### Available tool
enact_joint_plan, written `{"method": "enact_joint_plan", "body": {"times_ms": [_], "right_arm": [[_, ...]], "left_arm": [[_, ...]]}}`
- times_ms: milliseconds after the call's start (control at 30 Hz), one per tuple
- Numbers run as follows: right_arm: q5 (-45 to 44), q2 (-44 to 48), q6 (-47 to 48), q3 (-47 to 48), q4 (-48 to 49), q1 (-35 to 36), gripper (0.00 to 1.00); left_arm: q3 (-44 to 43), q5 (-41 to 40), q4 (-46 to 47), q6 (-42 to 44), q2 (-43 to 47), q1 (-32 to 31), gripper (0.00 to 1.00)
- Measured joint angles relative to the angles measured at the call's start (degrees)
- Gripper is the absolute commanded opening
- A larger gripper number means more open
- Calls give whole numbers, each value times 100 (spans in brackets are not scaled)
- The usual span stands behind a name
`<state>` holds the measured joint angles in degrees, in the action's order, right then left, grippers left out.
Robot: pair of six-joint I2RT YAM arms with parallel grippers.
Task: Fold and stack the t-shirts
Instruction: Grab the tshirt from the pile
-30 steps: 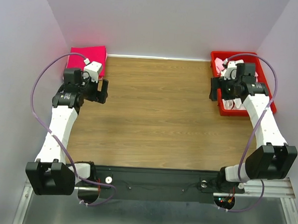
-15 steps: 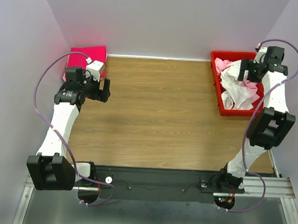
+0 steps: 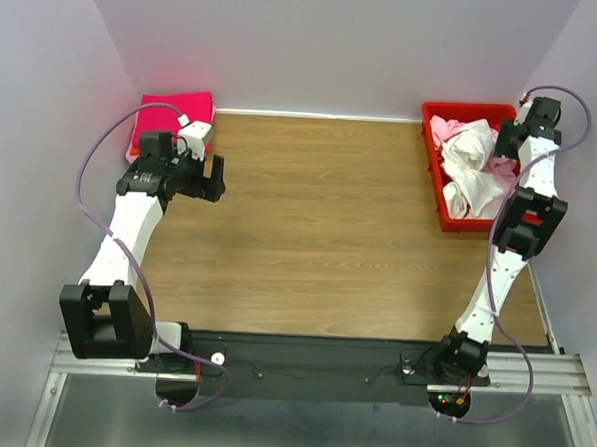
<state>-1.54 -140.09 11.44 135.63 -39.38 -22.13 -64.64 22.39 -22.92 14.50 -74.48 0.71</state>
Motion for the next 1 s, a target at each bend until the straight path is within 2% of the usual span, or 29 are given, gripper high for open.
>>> {"method": "enact_joint_plan", "body": {"times_ms": [300, 400, 433, 533, 600, 633, 1000], "right_arm": [[-155, -638, 87, 201, 197, 0, 61], [-173, -774, 87, 201, 267, 0, 58], [-173, -824, 85, 201, 306, 0, 53], [-155, -879, 61, 201, 426, 4, 18], [-157, -881, 42, 201, 492, 9, 3], [-168, -887, 50, 201, 531, 9, 1], [-396, -636, -122, 57, 595, 0, 0]], "left_arm": [[-173, 11, 87, -66, -507, 0, 99], [-188, 11, 105, -90, -658, 0, 99], [-188, 13, 105, -98, -717, 0, 99], [-188, 11, 107, -133, -787, 0, 99], [-188, 11, 116, -149, -789, 0, 99], [-188, 11, 136, -151, -789, 0, 99], [-214, 11, 175, -157, -789, 0, 99]]}}
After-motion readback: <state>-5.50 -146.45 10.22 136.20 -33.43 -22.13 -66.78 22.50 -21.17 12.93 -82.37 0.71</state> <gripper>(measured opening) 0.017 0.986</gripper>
